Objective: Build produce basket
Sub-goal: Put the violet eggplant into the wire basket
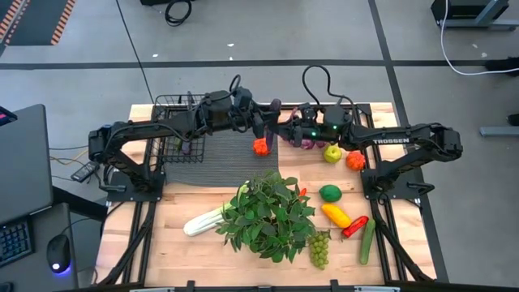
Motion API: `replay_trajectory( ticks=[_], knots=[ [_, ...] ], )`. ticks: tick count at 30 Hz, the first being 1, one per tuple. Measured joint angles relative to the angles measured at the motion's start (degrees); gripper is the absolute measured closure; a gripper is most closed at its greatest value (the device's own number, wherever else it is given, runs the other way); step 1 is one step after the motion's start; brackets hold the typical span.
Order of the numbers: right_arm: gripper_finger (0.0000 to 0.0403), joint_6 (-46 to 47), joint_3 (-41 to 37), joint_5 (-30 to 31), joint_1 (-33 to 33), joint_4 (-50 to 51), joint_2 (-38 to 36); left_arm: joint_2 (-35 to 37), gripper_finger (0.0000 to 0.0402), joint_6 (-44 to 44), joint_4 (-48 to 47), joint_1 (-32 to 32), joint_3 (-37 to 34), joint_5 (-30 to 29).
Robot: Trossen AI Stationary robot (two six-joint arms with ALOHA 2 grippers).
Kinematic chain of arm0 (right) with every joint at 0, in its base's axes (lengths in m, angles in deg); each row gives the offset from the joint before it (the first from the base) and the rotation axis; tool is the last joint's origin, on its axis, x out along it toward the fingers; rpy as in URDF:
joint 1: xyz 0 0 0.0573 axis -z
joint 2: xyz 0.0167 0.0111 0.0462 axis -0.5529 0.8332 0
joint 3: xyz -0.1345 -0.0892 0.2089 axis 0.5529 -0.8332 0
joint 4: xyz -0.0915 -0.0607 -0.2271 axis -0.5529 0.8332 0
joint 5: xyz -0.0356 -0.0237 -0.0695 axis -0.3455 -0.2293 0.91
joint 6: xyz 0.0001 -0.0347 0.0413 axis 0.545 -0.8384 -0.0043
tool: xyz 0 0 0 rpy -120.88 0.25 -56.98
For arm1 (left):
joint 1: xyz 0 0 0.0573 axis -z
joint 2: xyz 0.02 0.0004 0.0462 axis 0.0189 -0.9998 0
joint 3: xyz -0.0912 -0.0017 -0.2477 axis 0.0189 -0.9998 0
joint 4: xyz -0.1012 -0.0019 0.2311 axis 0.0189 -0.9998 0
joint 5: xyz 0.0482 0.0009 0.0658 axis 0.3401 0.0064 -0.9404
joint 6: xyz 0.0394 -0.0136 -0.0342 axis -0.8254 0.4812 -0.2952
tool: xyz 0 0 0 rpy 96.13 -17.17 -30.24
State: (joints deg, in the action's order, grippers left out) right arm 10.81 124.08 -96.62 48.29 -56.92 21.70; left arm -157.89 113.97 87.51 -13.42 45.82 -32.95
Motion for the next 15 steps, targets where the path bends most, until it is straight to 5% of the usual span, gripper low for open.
replay_trajectory(
  ticks=[9, 15],
  knots=[
    [0.0232, 1.09, 0.02, -1.79, -0.15, 5.75, -0.04, 1.49, 0.0256, -0.27, -6.88, -1.19, -0.01, 0.00],
    [0.0203, 1.04, 0.02, -1.88, -0.13, 10.87, -0.07, 7.13, 0.0256, -4.79, -19.46, -4.46, -0.04, -0.04]
  ],
)
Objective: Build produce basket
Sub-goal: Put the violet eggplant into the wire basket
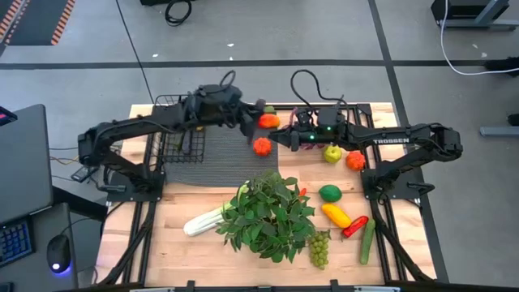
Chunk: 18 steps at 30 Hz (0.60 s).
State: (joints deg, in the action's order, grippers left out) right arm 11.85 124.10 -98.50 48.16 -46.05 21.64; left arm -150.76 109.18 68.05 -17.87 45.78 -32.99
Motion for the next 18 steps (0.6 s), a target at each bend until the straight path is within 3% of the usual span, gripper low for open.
replay_trajectory(
  ticks=[8, 18],
  knots=[
    [0.0201, -0.13, 0.00, 0.00, 0.22, 0.86, 0.00, 7.94, 0.0253, -2.05, -18.91, -5.88, 0.00, -0.65],
    [0.0201, -0.57, 0.00, -1.13, 0.33, 0.88, 0.00, 9.94, 0.0248, -0.94, -42.31, -11.03, -0.02, -12.31]
  ],
)
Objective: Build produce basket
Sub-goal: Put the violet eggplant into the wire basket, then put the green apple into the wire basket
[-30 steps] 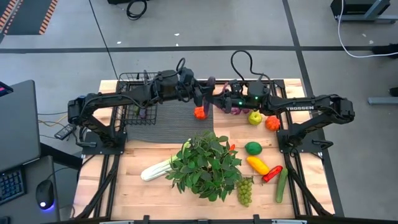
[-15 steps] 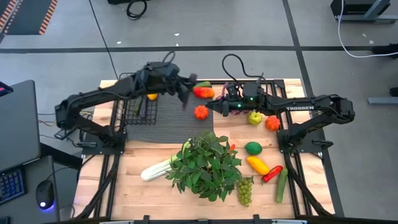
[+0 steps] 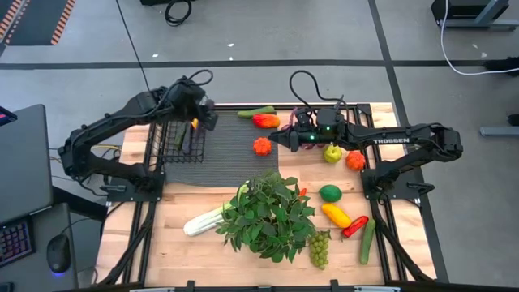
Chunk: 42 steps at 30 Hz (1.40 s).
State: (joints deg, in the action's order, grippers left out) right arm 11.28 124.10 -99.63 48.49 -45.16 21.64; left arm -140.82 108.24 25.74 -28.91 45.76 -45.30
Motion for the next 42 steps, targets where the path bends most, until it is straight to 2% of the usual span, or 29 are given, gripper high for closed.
replay_trajectory(
  ticks=[5, 10, 13, 23, 26, 29, 35, 39, 42],
  knots=[
    [0.0201, 0.01, 0.00, -1.48, 0.08, 0.04, 0.00, -0.04, 0.0247, 3.00, -6.15, -2.74, 0.00, -2.83],
    [0.0201, 0.63, 0.00, -1.89, 0.11, 0.06, 0.00, -0.09, 0.0243, 4.58, -12.22, -6.50, 0.00, -9.02],
    [0.0202, 1.03, 0.00, -1.89, 0.11, 0.06, 0.00, -0.20, 0.0229, 5.45, -14.20, -9.29, -0.12, -9.52],
    [0.0202, 0.34, 0.00, -1.91, 0.23, 0.08, 0.00, -0.20, 0.0115, 2.09, -14.04, -13.54, -1.94, -4.04],
    [0.0202, -0.78, 0.00, -1.91, 0.83, 0.12, 0.00, -0.17, 0.0088, 1.26, -13.29, -13.42, -2.02, -0.21],
    [0.0202, -0.98, 0.00, -1.96, 2.17, 0.57, -0.12, 0.15, 0.0078, 1.02, -11.48, -12.53, -1.96, 4.59],
    [0.0202, -7.05, 0.00, -1.93, 6.51, 12.51, -3.23, 0.68, 0.0077, 1.01, -7.53, -8.28, 2.37, 11.74],
    [0.0202, -10.63, 0.00, -0.98, 9.41, 27.38, -6.74, 0.66, 0.0076, 1.05, -2.70, -4.53, 6.37, 15.97],
    [0.0202, -11.60, 0.00, 2.01, 10.89, 41.37, -9.50, 0.66, 0.0076, 1.83, 1.63, -1.63, 8.55, 19.31]
  ],
)
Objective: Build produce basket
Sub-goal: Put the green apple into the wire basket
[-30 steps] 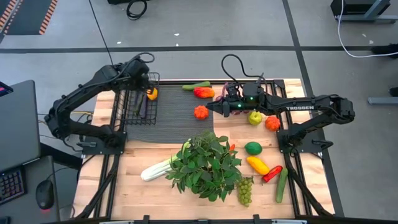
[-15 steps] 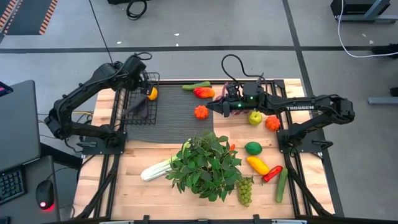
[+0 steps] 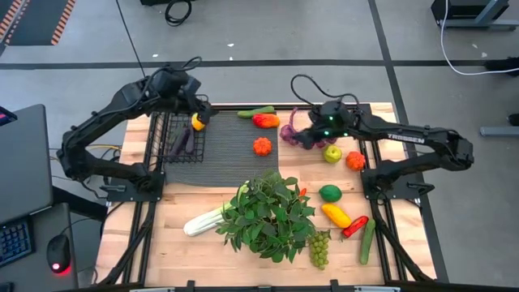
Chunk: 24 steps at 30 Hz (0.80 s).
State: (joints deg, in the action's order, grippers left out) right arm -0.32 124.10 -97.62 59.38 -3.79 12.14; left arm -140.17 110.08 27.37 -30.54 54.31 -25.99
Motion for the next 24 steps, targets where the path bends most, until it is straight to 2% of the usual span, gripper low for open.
replay_trajectory(
  ticks=[5, 8, 11, 15, 24],
  knots=[
    [0.0202, 4.79, 0.00, 4.39, 0.97, 22.21, -2.27, 0.00, 0.0076, 4.56, 5.10, 4.11, 1.31, 0.93],
    [0.0201, 6.45, -0.02, 4.51, 0.50, 30.02, -2.09, -0.04, 0.0076, 7.85, 6.68, 6.06, 1.29, 0.78],
    [0.0190, 6.16, -0.02, 2.79, -1.00, 30.37, -2.00, -0.26, 0.0077, 8.49, 7.69, 8.07, 1.29, 0.78],
    [0.0156, 7.40, -0.02, 3.80, -1.78, 29.79, -2.00, -0.74, 0.0076, 8.23, 7.91, 9.86, 1.24, 0.89],
    [0.0029, 14.19, -0.02, 12.21, -1.30, 33.57, -1.47, -0.37, 0.0077, 8.25, 7.78, 11.47, 1.24, 0.74]
  ],
)
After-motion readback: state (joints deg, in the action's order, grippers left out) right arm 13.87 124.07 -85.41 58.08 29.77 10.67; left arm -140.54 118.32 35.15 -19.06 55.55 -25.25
